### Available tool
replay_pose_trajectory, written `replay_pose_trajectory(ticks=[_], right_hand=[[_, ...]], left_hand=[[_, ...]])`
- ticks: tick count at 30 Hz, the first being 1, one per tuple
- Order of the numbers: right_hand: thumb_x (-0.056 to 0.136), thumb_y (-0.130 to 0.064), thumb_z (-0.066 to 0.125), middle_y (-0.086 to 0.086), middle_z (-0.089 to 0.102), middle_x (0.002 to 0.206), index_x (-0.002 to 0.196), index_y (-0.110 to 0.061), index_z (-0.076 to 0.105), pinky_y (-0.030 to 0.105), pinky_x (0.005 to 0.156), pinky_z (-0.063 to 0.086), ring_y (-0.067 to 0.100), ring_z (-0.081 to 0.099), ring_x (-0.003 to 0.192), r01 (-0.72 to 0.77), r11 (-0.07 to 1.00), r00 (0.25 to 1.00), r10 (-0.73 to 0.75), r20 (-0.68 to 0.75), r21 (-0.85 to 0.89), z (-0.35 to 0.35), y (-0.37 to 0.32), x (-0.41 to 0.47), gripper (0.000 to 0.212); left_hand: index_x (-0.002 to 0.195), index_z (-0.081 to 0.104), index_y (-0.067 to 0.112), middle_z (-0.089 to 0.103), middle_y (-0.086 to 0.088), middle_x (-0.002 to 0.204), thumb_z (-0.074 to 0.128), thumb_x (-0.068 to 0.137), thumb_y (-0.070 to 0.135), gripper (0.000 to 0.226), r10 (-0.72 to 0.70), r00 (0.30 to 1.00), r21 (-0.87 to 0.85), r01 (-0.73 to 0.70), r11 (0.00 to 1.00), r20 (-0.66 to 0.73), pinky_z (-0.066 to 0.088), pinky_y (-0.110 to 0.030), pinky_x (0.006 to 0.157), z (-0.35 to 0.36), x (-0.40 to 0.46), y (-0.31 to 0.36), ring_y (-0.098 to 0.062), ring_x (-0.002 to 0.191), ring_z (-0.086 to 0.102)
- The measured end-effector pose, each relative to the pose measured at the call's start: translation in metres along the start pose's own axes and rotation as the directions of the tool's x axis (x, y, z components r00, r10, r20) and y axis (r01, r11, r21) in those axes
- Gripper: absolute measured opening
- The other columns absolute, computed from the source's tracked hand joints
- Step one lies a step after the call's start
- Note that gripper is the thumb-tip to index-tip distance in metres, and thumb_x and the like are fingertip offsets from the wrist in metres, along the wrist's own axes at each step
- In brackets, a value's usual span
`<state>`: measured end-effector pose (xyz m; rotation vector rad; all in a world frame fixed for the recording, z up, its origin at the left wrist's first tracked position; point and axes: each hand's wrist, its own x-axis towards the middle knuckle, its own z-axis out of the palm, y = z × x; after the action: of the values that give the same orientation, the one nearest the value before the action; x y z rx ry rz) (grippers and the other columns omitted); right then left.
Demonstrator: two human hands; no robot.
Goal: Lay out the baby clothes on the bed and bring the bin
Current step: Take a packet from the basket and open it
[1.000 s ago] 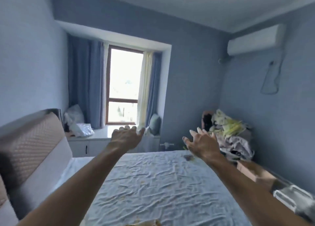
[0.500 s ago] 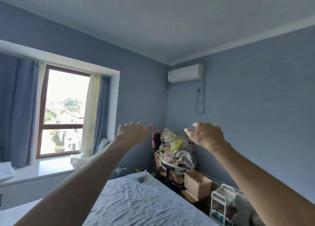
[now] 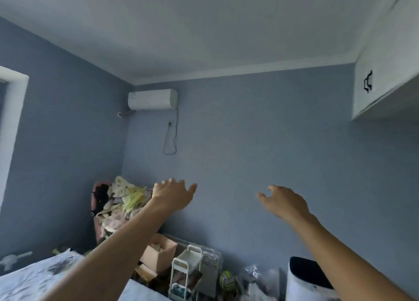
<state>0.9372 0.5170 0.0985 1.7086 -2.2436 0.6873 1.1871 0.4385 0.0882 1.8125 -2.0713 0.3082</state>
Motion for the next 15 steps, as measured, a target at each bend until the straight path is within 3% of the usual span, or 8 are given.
replay_pose_trajectory(ticks=[8,15], right_hand=[[0.096,-0.048,0.034,0.004,0.047,0.142,0.140,-0.014,0.040,0.034,0.101,0.036,0.024,0.046,0.128,-0.150,0.982,0.988,0.147,-0.037,-0.117,-0.016,0.177,0.045,0.056],[0.094,-0.046,0.036,0.003,0.057,0.130,0.128,-0.015,0.052,0.032,0.095,0.039,0.023,0.054,0.119,-0.217,0.947,0.976,0.203,-0.079,-0.235,0.006,0.276,0.108,0.048]], left_hand=[[0.133,0.046,0.014,0.049,-0.013,0.138,0.017,0.097,0.056,0.063,0.111,0.994,-0.041,-0.110,0.993,0.009,0.031,-0.039,0.104,0.051,0.059,0.178,-0.030,0.128,0.044],[0.136,0.042,0.013,0.049,-0.012,0.135,0.013,0.098,0.053,0.062,0.235,0.972,-0.108,-0.233,0.966,0.005,0.033,-0.039,0.102,0.089,0.128,0.299,-0.030,0.124,0.046]])
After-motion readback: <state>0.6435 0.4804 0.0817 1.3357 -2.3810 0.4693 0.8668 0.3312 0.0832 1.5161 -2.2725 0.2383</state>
